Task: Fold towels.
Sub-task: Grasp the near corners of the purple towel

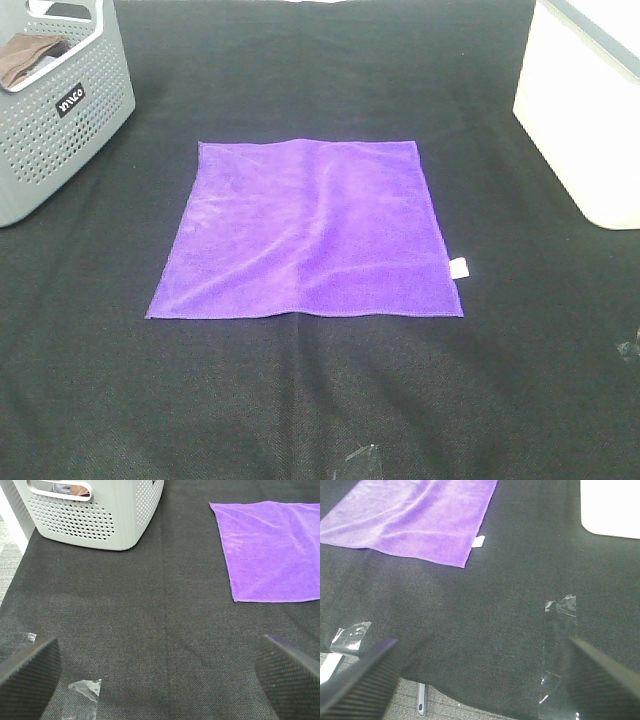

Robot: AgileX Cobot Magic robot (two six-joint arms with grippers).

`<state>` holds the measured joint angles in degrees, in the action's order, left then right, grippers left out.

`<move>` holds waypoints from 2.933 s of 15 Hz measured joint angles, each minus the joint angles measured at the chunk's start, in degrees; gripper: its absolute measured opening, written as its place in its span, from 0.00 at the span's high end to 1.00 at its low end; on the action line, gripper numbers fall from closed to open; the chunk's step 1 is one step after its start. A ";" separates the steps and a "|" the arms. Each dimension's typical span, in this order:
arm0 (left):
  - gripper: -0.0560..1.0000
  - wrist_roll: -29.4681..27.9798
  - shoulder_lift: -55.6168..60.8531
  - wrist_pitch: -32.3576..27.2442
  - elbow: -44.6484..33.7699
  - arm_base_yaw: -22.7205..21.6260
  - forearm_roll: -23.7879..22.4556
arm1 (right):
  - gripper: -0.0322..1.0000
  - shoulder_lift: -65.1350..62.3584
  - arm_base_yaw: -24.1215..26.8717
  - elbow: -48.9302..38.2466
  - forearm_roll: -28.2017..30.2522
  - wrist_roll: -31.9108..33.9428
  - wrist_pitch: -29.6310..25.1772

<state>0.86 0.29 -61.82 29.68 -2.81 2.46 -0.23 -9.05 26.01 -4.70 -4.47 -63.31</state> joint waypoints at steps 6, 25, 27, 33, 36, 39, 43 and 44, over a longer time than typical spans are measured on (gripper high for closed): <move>0.01 0.00 0.00 0.00 0.00 0.00 0.00 | 0.03 0.00 0.00 0.00 0.00 0.00 0.00; 0.01 0.00 -31.23 -7.51 13.12 0.00 6.19 | 0.03 38.67 0.00 13.12 -2.81 3.44 1.15; 0.01 1.60 -48.01 -7.16 18.91 0.00 7.62 | 0.03 52.94 0.00 16.21 -4.53 0.86 6.02; 0.01 20.97 -81.36 2.98 26.18 2.75 27.79 | 0.04 80.16 4.30 24.92 -26.53 -16.50 17.19; 0.02 23.95 -91.96 5.73 32.83 5.04 29.97 | 0.04 89.38 13.75 28.07 -43.26 -32.60 10.37; 0.02 24.18 -95.34 6.30 34.26 5.04 30.02 | 0.04 94.65 16.62 28.19 -47.61 -38.16 6.70; 0.02 24.81 -102.44 6.47 34.32 5.04 31.23 | 0.05 95.63 16.62 28.36 -48.41 -37.76 6.99; 0.02 25.84 -104.91 6.70 34.32 5.04 31.51 | 0.05 97.00 16.62 28.99 -48.36 -37.76 7.10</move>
<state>26.70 -104.62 -55.12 64.00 2.23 33.98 96.77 7.56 55.00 -53.06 -42.23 -56.21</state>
